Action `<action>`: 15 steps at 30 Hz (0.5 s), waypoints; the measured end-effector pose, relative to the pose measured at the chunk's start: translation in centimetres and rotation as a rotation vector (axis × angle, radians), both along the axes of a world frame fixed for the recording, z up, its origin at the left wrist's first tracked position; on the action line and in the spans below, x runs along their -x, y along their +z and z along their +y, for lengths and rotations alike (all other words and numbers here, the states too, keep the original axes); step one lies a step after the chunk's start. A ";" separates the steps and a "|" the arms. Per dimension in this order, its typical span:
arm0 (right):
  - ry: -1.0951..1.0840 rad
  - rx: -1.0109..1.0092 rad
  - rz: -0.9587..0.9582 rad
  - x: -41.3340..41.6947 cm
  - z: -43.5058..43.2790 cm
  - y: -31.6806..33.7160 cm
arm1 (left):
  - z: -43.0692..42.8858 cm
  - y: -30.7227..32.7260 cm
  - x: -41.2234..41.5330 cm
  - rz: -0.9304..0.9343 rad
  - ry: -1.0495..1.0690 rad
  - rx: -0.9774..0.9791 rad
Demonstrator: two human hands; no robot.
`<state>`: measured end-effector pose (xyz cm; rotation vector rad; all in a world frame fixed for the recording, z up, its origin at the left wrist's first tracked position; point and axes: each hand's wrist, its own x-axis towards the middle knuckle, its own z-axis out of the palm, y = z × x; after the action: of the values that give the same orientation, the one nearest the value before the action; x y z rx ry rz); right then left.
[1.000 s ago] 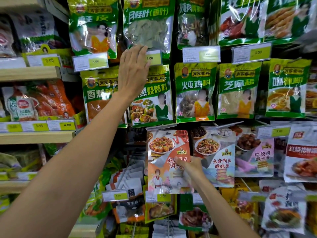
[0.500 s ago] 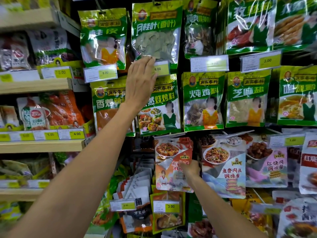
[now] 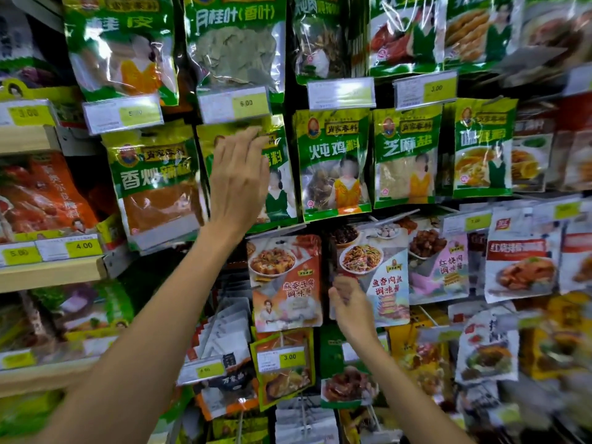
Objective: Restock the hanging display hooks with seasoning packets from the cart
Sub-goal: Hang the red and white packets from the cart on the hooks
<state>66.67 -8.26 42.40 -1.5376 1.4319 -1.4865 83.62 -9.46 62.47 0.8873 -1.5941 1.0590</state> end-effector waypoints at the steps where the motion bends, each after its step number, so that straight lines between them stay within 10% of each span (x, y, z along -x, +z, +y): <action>1: -0.009 0.011 0.004 1.3 0.9 -0.4 | 0.5 -1.6 1.0 -0.006 -0.054 -0.026; 15: -0.512 -0.296 -0.282 27.9 22.8 -17.6 | 13.5 -32.6 28.2 0.680 -0.744 -1.451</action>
<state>38.73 14.57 24.84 -0.7793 1.8517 -1.5987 55.42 4.06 29.84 1.1571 -1.6723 -1.0273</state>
